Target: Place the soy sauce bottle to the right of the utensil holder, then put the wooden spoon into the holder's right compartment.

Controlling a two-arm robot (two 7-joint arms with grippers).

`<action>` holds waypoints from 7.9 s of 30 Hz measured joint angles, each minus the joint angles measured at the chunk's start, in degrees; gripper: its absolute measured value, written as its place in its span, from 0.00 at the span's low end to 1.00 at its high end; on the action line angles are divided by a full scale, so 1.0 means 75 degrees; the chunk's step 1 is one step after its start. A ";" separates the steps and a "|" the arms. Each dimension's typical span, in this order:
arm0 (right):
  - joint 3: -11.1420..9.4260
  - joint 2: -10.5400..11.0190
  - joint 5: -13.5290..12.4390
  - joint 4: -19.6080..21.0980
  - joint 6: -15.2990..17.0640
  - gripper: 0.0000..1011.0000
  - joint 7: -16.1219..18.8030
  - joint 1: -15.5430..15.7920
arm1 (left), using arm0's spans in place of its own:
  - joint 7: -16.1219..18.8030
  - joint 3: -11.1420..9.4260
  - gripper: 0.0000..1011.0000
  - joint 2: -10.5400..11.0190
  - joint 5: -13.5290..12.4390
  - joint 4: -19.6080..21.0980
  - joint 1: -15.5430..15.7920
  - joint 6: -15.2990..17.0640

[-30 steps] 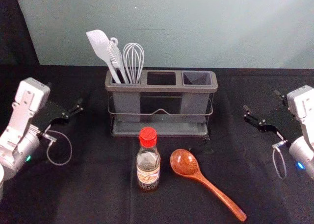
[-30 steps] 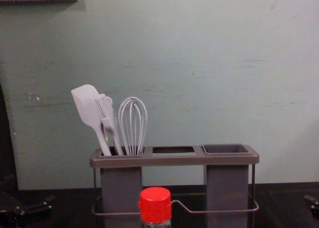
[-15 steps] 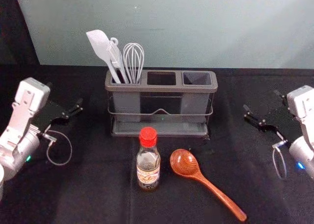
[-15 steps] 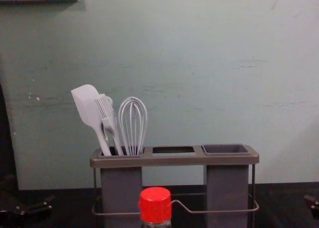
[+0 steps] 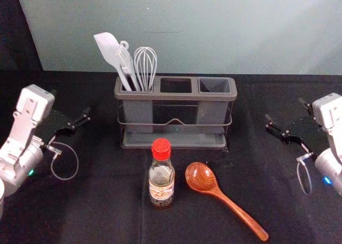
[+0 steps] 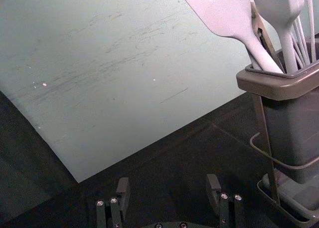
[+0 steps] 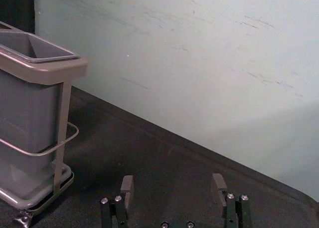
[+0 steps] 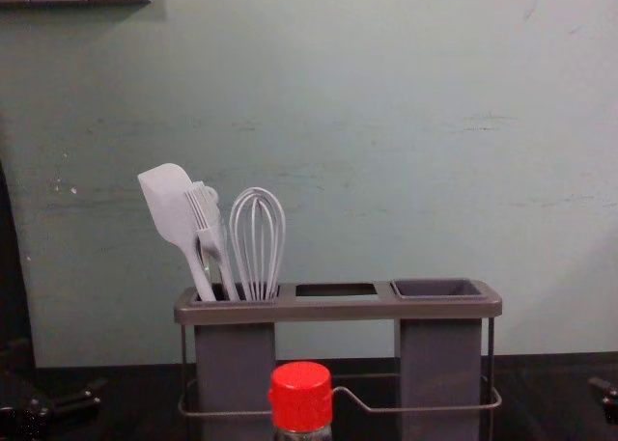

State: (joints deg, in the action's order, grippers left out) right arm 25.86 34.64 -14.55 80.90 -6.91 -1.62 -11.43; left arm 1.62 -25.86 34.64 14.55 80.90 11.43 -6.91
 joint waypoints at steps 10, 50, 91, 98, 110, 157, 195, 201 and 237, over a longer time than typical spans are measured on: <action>-0.0104 0.0053 0.0003 0.0188 -0.0023 0.99 0.0057 0.0096 | 0.0000 0.0000 0.99 0.0000 0.0000 0.0000 0.0000 0.0000; -0.1790 0.1691 -0.2894 0.3522 -0.0071 0.99 0.3676 0.2699 | 0.0000 0.0000 0.99 0.0000 0.0001 0.0000 0.0000 0.0000; 0.0867 -0.0270 -0.1723 0.2188 0.0698 0.99 0.5197 0.0056 | 0.0000 0.0000 0.99 0.0000 0.0000 0.0000 0.0000 0.0000; 0.1023 -0.0600 -0.1634 0.1826 0.0769 0.99 0.5109 -0.0290 | 0.0000 0.0000 0.99 0.0000 0.0000 0.0000 0.0000 0.0000; 0.1134 -0.0854 -0.1607 0.1481 0.0834 0.99 0.5061 -0.0537 | 0.0000 0.0000 0.99 0.0000 0.0000 0.0000 0.0000 0.0000; 0.0945 -0.0637 -0.1720 0.2037 0.0963 0.38 0.4928 -0.0417 | 0.0000 0.0000 0.99 0.0000 0.0000 0.0000 0.0000 0.0000; -0.1332 0.0937 -0.2012 0.2938 0.0236 0.38 0.3845 0.1391 | 0.0000 0.0000 0.99 0.0000 0.0000 0.0000 0.0000 0.0000; -0.1565 0.0892 -0.1818 0.2796 0.0254 0.38 0.3682 0.1421 | 0.0000 0.0000 0.99 0.0000 0.0000 0.0000 0.0000 0.0000; -0.1621 -0.0597 -0.1635 0.0691 0.0499 0.38 0.3888 0.0001 | 0.0000 0.0000 0.99 0.0000 0.0000 0.0000 0.0000 0.0000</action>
State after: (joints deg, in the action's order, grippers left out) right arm 13.70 30.17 -26.81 86.09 -3.17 27.54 -11.43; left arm 1.62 -25.86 34.65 14.55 80.90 11.43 -6.91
